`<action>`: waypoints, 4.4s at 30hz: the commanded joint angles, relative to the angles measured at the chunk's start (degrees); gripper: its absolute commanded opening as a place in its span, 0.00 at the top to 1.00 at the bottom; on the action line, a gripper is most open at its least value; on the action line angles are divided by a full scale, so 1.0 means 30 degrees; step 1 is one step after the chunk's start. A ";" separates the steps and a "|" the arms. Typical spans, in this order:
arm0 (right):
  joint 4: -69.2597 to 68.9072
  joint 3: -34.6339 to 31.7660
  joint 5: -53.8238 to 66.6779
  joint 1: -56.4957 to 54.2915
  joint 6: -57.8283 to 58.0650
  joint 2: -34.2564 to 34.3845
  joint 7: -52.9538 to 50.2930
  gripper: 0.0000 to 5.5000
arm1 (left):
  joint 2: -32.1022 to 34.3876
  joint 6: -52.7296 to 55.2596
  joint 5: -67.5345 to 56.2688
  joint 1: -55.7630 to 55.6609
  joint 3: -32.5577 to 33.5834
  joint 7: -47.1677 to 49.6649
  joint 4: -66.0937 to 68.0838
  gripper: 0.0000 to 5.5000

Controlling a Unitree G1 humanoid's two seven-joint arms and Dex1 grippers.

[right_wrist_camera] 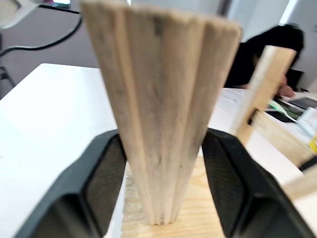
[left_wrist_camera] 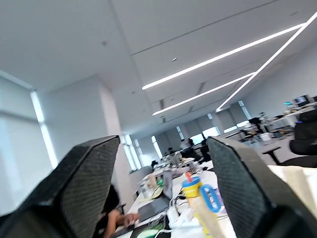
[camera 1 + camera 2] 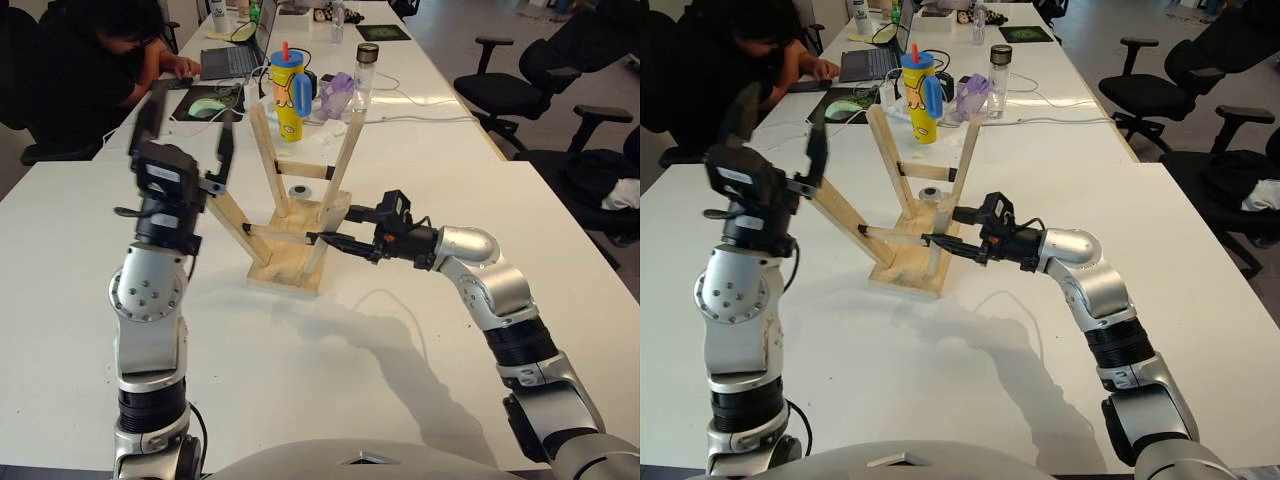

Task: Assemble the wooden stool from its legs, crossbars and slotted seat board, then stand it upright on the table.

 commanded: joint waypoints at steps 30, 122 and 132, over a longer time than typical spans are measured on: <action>-0.3930 -1.0351 1.2016 -0.0417 0.6416 0.1869 -0.9684 0.66 | 0.2804 0.1615 -0.7268 0.8603 -0.4382 -1.1290 0.4776 0.70; -0.1180 0.3072 -0.1452 0.1104 0.2638 0.6740 -0.4513 0.99 | 0.7941 0.5515 -0.2143 0.1511 -0.7760 -1.0931 1.3805 1.00; -0.8301 0.1592 -0.0531 0.7430 0.8020 0.5220 -0.8765 0.99 | 0.5141 0.4818 -0.1303 0.1837 -0.6871 -0.6156 1.3297 1.00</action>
